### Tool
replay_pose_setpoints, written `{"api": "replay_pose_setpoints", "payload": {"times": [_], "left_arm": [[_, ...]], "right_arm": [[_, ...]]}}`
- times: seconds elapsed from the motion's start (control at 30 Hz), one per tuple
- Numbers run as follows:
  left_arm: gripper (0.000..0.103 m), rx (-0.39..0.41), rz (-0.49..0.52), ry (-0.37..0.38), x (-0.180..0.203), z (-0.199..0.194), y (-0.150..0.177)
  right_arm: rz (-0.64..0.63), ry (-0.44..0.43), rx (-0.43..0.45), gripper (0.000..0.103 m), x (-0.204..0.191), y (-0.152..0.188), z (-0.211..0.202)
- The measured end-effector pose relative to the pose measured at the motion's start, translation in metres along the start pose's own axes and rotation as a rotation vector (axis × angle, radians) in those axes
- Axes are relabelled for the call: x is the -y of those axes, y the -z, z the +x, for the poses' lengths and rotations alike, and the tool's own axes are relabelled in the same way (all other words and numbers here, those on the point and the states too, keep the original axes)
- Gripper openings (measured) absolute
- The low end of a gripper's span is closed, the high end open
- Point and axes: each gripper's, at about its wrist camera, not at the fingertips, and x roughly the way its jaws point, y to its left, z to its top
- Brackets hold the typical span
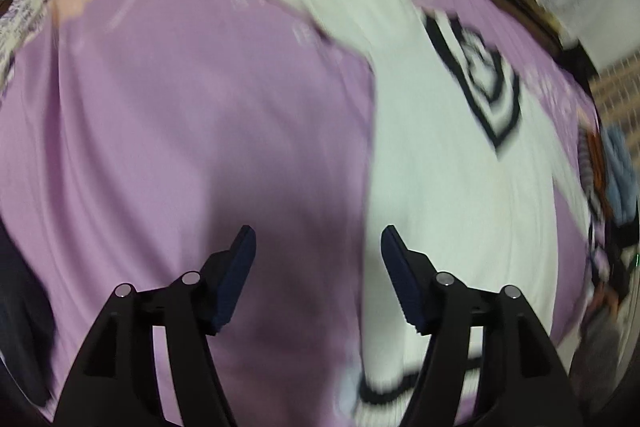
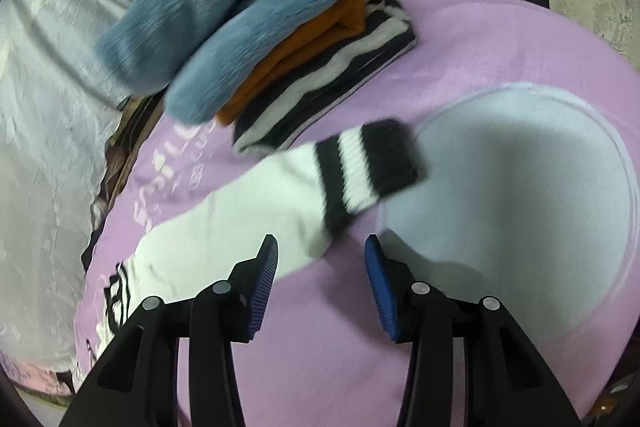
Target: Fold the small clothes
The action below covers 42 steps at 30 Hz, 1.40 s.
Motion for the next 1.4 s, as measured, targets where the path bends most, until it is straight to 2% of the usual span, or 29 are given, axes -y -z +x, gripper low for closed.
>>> {"api": "replay_pose_setpoints", "payload": {"times": [0.17,0.33,0.43,0.5,0.63,0.67,0.73,0.8,0.83,0.9,0.93,1.07,1.17,1.27,1.33,1.4], "left_arm": [[0.063,0.066,-0.091,-0.049,-0.016,0.016,-0.094],[0.067,0.065,-0.129,-0.171,-0.015,0.042,-0.178],[0.068,0.069,-0.158,-0.244,-0.024,0.06,-0.224],[0.068,0.06,-0.159,-0.296,-0.03,0.076,-0.249],[0.068,0.028,-0.17,-0.388,-0.041,0.105,-0.277],[0.068,0.021,-0.179,-0.403,-0.045,0.108,-0.28],[0.065,0.031,-0.224,-0.371,-0.057,0.107,-0.277],[0.048,0.064,-0.256,-0.305,-0.069,0.099,-0.271],[0.043,0.078,-0.257,-0.272,-0.074,0.093,-0.265],[0.026,0.106,-0.254,-0.199,-0.081,0.08,-0.252],[0.025,0.133,-0.253,-0.163,-0.086,0.069,-0.241],[0.027,0.171,-0.282,-0.1,-0.112,0.04,-0.205],[0.043,0.161,-0.359,-0.114,-0.142,0.032,-0.171],[0.041,0.13,-0.46,-0.165,-0.183,0.038,-0.149],[0.041,0.132,-0.498,-0.111,-0.193,0.037,-0.141],[0.041,0.155,-0.465,-0.104,-0.184,0.03,-0.144]], "right_arm": [[-0.069,-0.012,-0.071,0.046,-0.038,0.035,-0.003],[-0.175,0.008,-0.105,0.047,-0.071,0.067,-0.013],[-0.223,0.039,-0.116,0.049,-0.069,0.081,-0.034],[-0.236,0.064,-0.125,0.05,-0.07,0.086,-0.038],[-0.235,0.099,-0.14,0.05,-0.079,0.095,-0.038],[-0.24,0.103,-0.14,0.05,-0.082,0.096,-0.039],[-0.256,0.103,-0.142,0.05,-0.085,0.098,-0.041],[-0.276,0.097,-0.146,0.05,-0.095,0.098,-0.039],[-0.286,0.091,-0.15,0.05,-0.1,0.099,-0.037],[-0.314,0.067,-0.164,0.05,-0.114,0.1,-0.03],[-0.327,0.057,-0.17,0.05,-0.12,0.101,-0.027],[-0.392,0.004,-0.201,0.05,-0.147,0.109,-0.018],[-0.428,-0.026,-0.223,0.05,-0.161,0.115,-0.013],[-0.443,-0.035,-0.238,0.05,-0.166,0.119,-0.011],[-0.444,-0.031,-0.24,0.05,-0.166,0.12,-0.012],[-0.433,-0.029,-0.237,0.05,-0.165,0.118,-0.013]]}}
